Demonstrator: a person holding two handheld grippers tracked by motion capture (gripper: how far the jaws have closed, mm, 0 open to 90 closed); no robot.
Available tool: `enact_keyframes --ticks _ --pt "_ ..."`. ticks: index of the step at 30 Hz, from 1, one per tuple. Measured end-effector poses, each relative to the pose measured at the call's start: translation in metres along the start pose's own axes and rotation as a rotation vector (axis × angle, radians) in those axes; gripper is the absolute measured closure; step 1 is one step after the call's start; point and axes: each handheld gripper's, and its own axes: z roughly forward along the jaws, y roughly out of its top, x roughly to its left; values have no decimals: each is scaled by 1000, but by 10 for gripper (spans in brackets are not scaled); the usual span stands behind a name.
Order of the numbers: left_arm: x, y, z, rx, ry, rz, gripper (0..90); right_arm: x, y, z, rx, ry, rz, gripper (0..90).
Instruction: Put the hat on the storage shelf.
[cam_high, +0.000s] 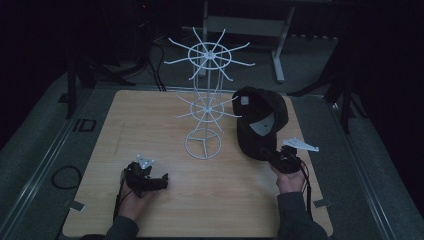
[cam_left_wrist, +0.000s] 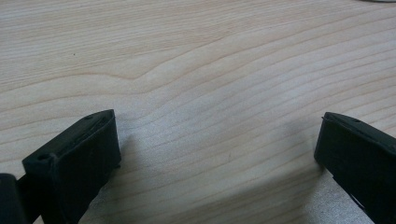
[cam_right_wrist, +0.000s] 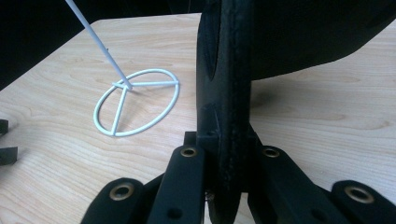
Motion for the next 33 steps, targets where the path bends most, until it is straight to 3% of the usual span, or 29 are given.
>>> enact_keyframes --ticks 33 --pt "0 0 0 0 0 1 1 5 21 -8 -48 -11 -46 867"
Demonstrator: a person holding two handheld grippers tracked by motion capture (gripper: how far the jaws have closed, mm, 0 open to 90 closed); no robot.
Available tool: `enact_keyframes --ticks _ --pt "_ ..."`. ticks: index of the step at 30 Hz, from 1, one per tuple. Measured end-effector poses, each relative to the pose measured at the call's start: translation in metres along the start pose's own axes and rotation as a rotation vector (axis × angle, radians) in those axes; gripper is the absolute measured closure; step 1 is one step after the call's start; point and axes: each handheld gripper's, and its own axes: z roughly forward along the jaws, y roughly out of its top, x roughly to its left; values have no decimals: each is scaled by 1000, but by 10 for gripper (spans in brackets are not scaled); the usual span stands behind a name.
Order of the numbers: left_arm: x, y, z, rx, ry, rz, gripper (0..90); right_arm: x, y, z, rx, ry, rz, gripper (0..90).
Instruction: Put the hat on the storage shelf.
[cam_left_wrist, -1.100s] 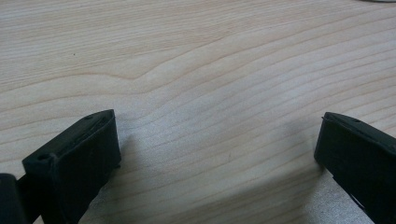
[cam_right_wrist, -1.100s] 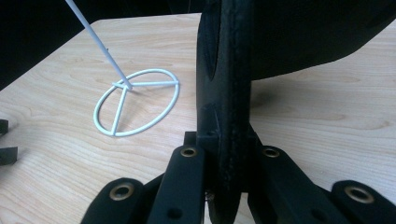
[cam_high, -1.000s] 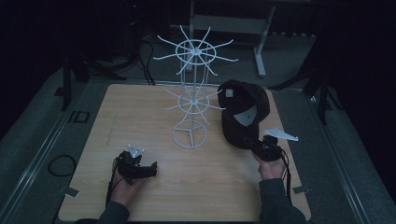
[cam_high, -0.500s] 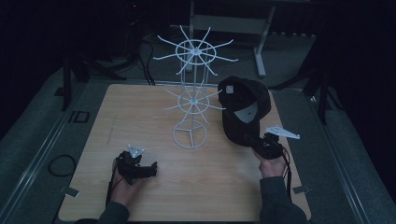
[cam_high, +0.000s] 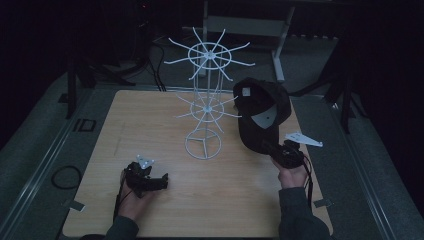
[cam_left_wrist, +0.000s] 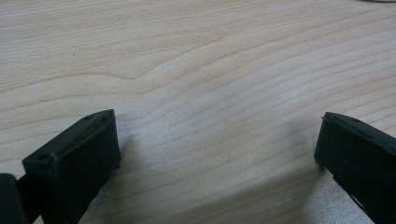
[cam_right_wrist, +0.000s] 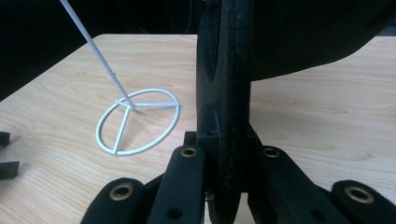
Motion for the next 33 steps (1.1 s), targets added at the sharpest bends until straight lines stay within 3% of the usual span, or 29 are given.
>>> enact_keyframes --ticks 33 --pt "0 0 0 -1 2 2 1 7 18 -9 -39 -7 -41 867"
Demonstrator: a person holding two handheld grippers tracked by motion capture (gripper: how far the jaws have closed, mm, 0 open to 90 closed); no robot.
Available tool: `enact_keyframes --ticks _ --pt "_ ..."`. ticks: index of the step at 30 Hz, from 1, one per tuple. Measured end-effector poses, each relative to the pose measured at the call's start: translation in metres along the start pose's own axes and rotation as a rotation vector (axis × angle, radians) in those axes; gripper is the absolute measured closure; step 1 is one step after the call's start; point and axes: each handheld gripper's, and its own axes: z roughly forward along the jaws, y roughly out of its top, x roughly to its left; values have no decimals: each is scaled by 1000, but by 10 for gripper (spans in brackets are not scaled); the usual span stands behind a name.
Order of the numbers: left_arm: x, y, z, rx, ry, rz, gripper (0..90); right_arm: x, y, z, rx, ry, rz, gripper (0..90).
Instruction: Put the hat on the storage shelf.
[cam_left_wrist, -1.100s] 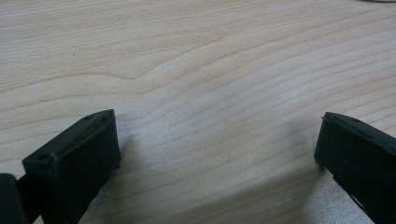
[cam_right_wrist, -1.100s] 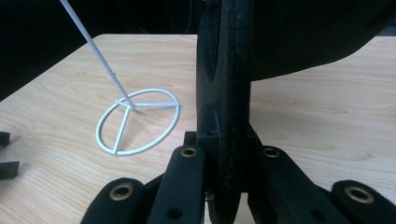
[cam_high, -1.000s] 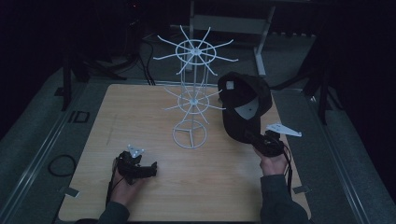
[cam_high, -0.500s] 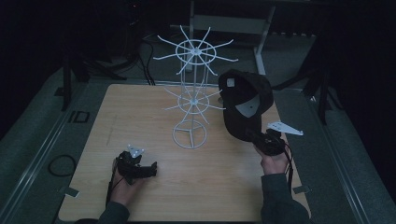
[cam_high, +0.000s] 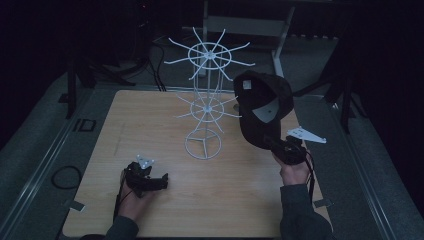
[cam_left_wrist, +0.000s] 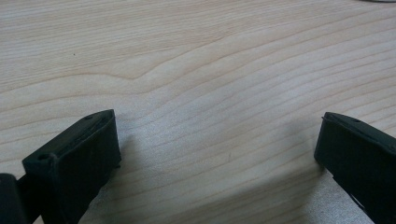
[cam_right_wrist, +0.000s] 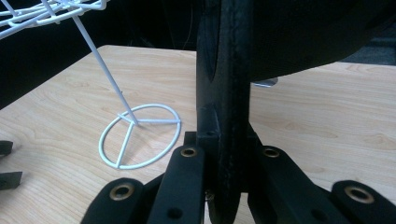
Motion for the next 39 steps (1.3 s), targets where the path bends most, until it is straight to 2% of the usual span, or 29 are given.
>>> enact_keyframes --ticks 39 --pt "0 0 0 0 -1 -1 1 10 16 -7 -49 7 -28 867"
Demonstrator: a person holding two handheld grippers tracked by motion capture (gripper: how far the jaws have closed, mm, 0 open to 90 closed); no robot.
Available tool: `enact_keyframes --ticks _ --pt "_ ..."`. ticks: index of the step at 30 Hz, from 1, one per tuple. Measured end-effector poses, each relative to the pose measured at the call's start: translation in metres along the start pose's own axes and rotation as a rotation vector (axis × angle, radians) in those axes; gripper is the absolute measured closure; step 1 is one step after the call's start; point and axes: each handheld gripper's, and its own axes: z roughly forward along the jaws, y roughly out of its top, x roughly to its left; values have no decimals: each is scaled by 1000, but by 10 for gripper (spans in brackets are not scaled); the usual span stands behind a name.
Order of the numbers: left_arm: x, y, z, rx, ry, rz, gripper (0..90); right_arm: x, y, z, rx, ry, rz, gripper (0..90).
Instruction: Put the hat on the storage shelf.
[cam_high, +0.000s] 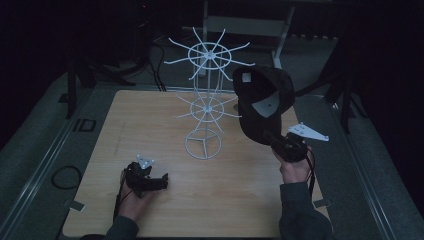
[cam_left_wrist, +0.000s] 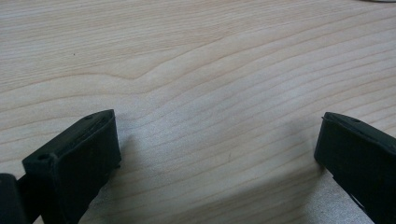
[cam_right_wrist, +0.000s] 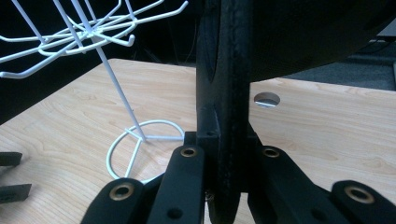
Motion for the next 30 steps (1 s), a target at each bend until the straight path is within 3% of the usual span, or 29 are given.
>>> enact_keyframes --ticks 30 --pt "0 0 0 1 0 1 1 5 10 -5 -31 4 -22 867"
